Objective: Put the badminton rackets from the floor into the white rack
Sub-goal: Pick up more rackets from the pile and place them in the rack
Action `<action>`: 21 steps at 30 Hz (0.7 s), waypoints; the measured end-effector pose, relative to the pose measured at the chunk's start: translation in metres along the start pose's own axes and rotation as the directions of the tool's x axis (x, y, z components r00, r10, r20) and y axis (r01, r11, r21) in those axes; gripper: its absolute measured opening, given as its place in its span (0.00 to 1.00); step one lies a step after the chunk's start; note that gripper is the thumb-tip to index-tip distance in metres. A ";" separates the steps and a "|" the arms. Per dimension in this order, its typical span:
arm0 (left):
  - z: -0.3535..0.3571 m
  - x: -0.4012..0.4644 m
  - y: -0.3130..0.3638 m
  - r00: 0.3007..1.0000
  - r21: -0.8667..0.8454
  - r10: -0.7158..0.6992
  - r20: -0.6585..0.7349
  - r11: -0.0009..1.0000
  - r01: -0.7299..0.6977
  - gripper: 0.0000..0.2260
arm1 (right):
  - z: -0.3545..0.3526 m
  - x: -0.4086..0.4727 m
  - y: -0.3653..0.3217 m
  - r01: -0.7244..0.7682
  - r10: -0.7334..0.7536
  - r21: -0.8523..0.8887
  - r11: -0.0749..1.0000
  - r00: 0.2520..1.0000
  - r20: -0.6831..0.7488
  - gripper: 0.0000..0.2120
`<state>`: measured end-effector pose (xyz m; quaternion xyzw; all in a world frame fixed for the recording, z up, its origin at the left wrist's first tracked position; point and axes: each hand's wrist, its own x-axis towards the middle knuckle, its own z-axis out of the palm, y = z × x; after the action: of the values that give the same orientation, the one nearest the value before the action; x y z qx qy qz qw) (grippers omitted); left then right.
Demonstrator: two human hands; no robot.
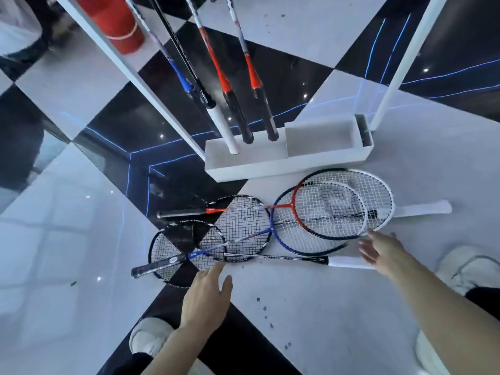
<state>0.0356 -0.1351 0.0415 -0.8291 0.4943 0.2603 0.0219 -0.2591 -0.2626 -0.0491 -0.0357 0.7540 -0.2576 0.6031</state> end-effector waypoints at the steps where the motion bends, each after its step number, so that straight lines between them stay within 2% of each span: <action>1: -0.001 0.000 0.003 1.000 -0.003 0.004 -0.001 1.000 -0.004 0.19 | 0.001 0.001 -0.001 -0.009 0.009 0.028 1.000 1.000 -0.011 0.21; 3: -0.003 0.000 0.007 1.000 -0.016 0.022 -0.006 1.000 -0.022 0.18 | 0.004 0.002 -0.003 -0.031 0.033 0.056 0.998 0.999 -0.038 0.11; 5: -0.004 -0.002 0.009 0.999 -0.032 0.040 -0.015 0.999 -0.040 0.18 | 0.004 0.004 -0.005 -0.048 0.050 0.050 0.998 0.998 -0.038 0.07; 9: -0.005 -0.004 0.007 0.997 -0.041 0.060 -0.038 0.997 -0.062 0.18 | 0.000 0.018 -0.002 -0.060 0.062 0.076 0.995 0.998 -0.016 0.11; 16: -0.020 0.008 0.013 0.996 -0.047 0.089 -0.027 0.995 -0.090 0.17 | 0.001 -0.004 -0.020 0.094 -0.082 0.141 0.986 0.993 -0.090 0.15; 21: -0.053 0.020 0.047 0.984 -0.079 0.156 -0.081 0.984 -0.162 0.17 | -0.015 -0.046 -0.030 0.123 -0.110 0.219 0.968 0.991 -0.071 0.09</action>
<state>0.0259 -0.1914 0.0887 -0.7963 0.5478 0.2511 -0.0529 -0.2682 -0.2663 0.0072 -0.0046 0.7341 -0.3768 0.5649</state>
